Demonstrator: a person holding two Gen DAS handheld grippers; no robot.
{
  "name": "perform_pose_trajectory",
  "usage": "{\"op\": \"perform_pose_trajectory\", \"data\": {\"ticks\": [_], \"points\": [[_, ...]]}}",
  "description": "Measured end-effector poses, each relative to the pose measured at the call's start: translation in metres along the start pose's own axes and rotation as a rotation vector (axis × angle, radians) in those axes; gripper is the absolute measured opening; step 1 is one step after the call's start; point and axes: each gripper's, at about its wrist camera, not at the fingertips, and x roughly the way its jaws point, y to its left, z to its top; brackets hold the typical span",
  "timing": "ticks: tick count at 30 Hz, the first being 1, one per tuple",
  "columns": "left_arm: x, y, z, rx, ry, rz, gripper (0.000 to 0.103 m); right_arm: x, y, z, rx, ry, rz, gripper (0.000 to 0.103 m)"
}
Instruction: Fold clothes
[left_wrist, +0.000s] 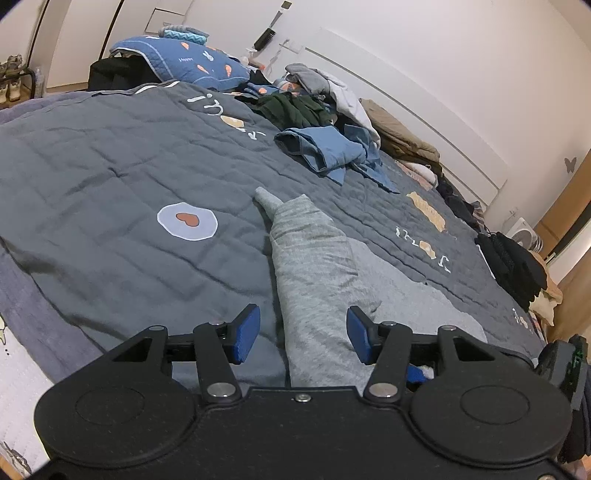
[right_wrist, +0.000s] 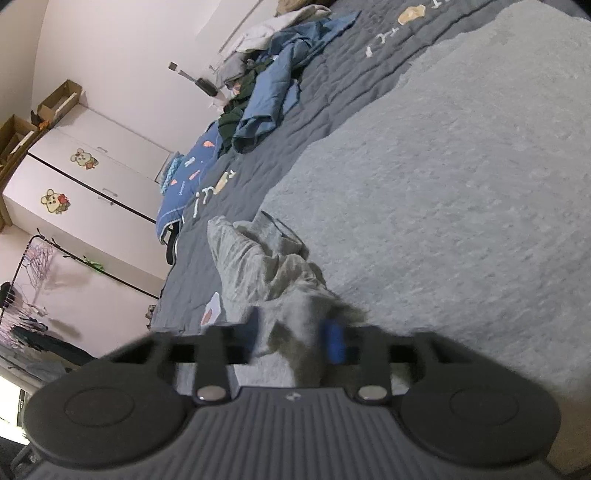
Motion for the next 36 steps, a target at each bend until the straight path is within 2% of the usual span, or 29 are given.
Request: {"op": "perform_pose_trajectory", "data": {"ticks": [1,12,15,20,22,24,30,36], "points": [[0.000,0.000,0.000,0.000,-0.001,0.001,0.052,-0.001,0.002,-0.001,-0.006,-0.008,0.005,0.006],[0.001,0.002,0.000,0.000,-0.004,0.026,0.052,-0.042,0.018,0.002,0.003,-0.132,0.098,0.003],[0.003,-0.001,-0.003,0.022,0.007,0.023,0.052,-0.058,0.014,0.007,0.019,-0.170,0.099,0.003],[0.007,-0.019,-0.014,0.137,0.036,-0.002,0.053,-0.082,0.000,0.014,0.050,-0.221,0.078,0.003],[0.007,-0.029,-0.021,0.194,0.044,-0.017,0.061,-0.091,-0.005,0.017,0.062,-0.241,0.070,0.003],[0.008,-0.040,-0.028,0.254,0.048,-0.035,0.063,-0.100,-0.011,0.020,0.074,-0.262,0.061,0.003],[0.013,-0.077,-0.055,0.464,0.058,-0.056,0.063,-0.129,-0.028,0.029,0.111,-0.322,0.036,0.003],[0.019,-0.109,-0.082,0.601,0.083,-0.117,0.064,-0.153,-0.045,0.035,0.140,-0.358,0.012,0.003]]}}
